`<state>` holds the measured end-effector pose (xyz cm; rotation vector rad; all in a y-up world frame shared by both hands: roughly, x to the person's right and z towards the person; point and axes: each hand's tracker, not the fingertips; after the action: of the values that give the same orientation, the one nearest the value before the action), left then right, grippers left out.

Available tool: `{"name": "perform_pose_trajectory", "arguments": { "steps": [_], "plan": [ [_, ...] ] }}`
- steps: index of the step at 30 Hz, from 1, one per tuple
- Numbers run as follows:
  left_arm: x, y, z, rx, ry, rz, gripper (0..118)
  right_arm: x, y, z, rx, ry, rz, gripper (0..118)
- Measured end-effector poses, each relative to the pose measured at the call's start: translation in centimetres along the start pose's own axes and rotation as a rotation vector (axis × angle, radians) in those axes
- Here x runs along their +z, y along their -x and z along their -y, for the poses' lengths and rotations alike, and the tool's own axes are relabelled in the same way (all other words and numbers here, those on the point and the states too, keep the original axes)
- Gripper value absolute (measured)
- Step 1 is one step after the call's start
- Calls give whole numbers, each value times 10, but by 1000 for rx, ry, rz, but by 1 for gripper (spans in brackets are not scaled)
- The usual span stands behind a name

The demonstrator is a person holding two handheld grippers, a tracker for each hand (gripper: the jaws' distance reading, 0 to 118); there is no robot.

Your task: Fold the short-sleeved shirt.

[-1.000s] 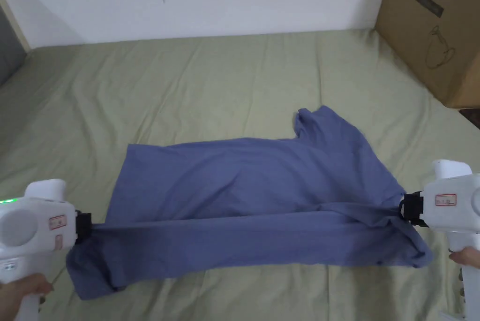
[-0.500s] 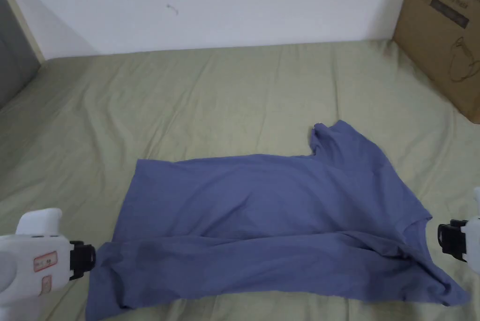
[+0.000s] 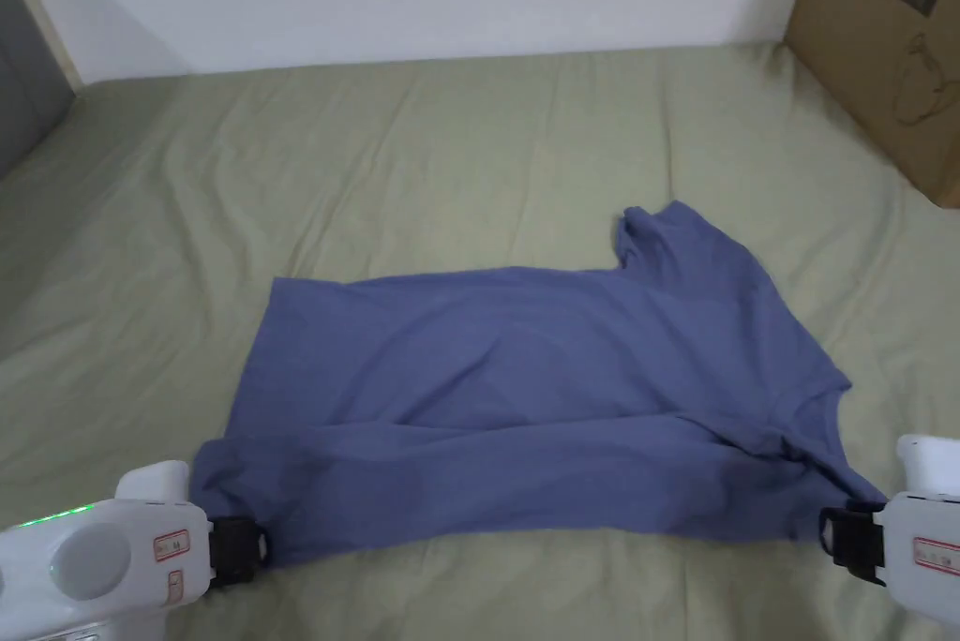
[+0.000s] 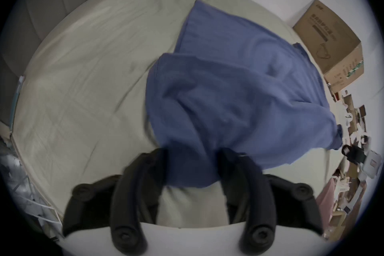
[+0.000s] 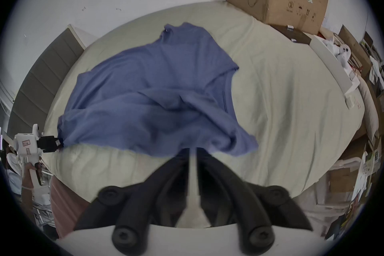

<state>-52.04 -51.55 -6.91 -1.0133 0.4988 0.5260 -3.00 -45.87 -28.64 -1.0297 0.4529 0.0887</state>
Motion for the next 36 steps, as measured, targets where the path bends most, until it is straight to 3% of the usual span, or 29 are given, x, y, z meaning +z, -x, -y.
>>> {"name": "perform_pose_trajectory", "arguments": {
  "steps": [1, 2, 3, 7, 8, 10, 11, 12, 13, 14, 17, 22, 29, 30, 31, 32, 33, 34, 36],
  "plan": [
    [4, 3, -2, -3, -17, 29, 29, -1, -2, 3, 6, 9, 6, 51],
    [9, 7, -8, 55, -13, 111, 8, -5, -6, 5, 8, 19, 18, 89],
    [11, 8, -11, 110, -9, 173, 8, -8, -11, 5, 4, 26, 29, 103],
    [17, -15, -15, -63, 13, 47, 8, -29, -34, -10, -50, 21, 58, 102],
    [18, -20, -15, -89, 15, 32, 8, -39, -38, -14, -58, 24, 62, 90],
    [15, -19, -15, -110, 16, 19, 8, -60, -39, -17, -90, 33, 87, 27],
    [17, -19, -16, -102, 18, 27, 8, -71, -39, -17, -123, 87, 68, 18],
    [18, -18, -18, -94, 22, 39, 8, -73, -35, -16, -158, 99, -13, 16],
    [17, -11, -19, -87, 19, 35, 8, -72, -29, -16, -111, 74, 80, 15],
    [19, -9, -20, -81, 17, 43, 8, -67, -23, -17, -47, 74, 89, 12],
    [30, -10, -19, -76, 12, 47, 8, -48, -25, -18, -6, 63, 63, 11],
    [64, -14, -12, -143, -12, 46, 8, -8, -38, -14, -36, 43, -1, 11],
    [90, -3, 39, -220, -9, 3, 9, 14, -41, 37, 4, 80, 5, 11],
    [89, -3, 45, -216, -15, -1, 15, 11, -42, 42, 0, 94, 4, 16],
    [86, -3, 49, -214, -16, 2, 31, 6, -41, 46, -4, 117, 26, 33],
    [85, -5, 49, -209, -3, -14, 66, 5, -39, 49, 0, 114, 83, 71],
    [82, -3, 48, -211, 7, -44, 87, 6, -38, 49, 13, 112, 115, 90],
    [84, -5, 46, -212, 1, -43, 93, 11, -38, 47, 20, 109, 118, 91],
    [96, -14, 35, -209, -48, -23, 92, 22, -33, 30, 16, 51, 89, 91]
  ]
}}
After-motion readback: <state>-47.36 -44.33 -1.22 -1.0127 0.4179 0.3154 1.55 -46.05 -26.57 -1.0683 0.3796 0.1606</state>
